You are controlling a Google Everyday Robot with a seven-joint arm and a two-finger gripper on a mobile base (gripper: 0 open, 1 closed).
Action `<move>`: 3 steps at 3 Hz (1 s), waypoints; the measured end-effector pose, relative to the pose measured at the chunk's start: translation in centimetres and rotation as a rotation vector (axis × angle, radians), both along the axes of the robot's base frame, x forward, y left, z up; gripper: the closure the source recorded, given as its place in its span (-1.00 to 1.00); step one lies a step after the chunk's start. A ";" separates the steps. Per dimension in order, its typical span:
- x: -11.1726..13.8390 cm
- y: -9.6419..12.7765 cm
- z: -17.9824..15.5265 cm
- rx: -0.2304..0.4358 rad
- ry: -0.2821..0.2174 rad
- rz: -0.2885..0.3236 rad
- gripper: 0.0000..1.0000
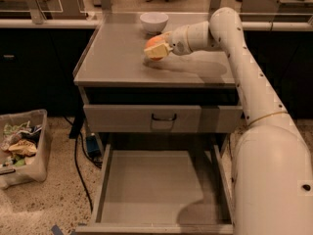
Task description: Pick orange from middle drawer and place on counter
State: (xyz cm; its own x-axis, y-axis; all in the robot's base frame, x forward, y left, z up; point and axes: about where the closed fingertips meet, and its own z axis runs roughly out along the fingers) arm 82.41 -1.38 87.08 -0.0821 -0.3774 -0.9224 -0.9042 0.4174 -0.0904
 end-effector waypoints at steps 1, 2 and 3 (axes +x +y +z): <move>-0.4 0.0 -1.4 -0.026 0.032 0.003 1.00; -0.9 -0.1 -2.6 -0.042 0.057 0.006 1.00; -0.9 -0.1 -2.0 -0.042 0.057 0.006 0.61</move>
Offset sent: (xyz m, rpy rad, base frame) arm -0.0176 -0.0111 -0.0386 -0.0641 0.0840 -0.0019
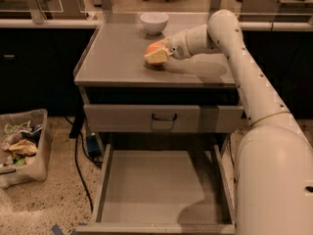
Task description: Pick orange from middle drawer and place on counter
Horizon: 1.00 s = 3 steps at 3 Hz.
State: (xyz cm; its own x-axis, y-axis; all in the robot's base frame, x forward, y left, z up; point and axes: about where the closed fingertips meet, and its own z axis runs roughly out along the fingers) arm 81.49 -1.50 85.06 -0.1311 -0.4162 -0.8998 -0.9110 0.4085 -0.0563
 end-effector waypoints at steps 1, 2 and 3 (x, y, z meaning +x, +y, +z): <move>0.0 0.0 0.0 0.000 0.000 0.000 0.15; 0.0 0.0 0.0 0.000 0.000 0.000 -0.32; 0.0 0.0 0.0 0.000 0.000 0.000 -0.76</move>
Offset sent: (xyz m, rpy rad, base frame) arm 0.0000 0.0000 0.0000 0.0000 0.0000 0.0000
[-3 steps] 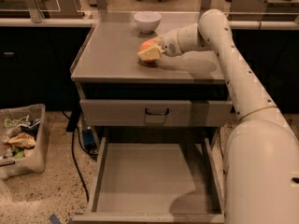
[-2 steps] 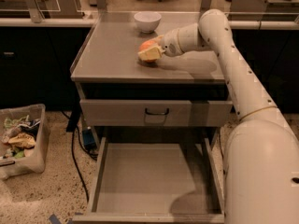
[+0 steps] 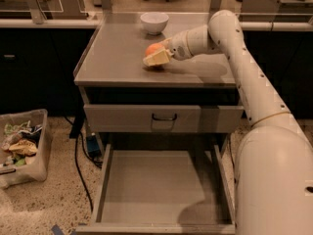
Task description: Pick orange from middle drawer and place on counter
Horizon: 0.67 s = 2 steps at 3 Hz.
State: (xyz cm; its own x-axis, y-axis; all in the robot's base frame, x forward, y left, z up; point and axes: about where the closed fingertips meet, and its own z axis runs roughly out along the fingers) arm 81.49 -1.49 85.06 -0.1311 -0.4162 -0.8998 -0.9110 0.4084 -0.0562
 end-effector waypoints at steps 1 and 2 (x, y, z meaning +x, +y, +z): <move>0.0 0.0 0.0 0.000 0.000 0.000 -1.00; 0.0 0.0 0.0 0.000 0.000 0.000 -1.00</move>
Offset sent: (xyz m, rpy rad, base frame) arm 0.0000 0.0000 0.0000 0.0000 0.0000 0.0000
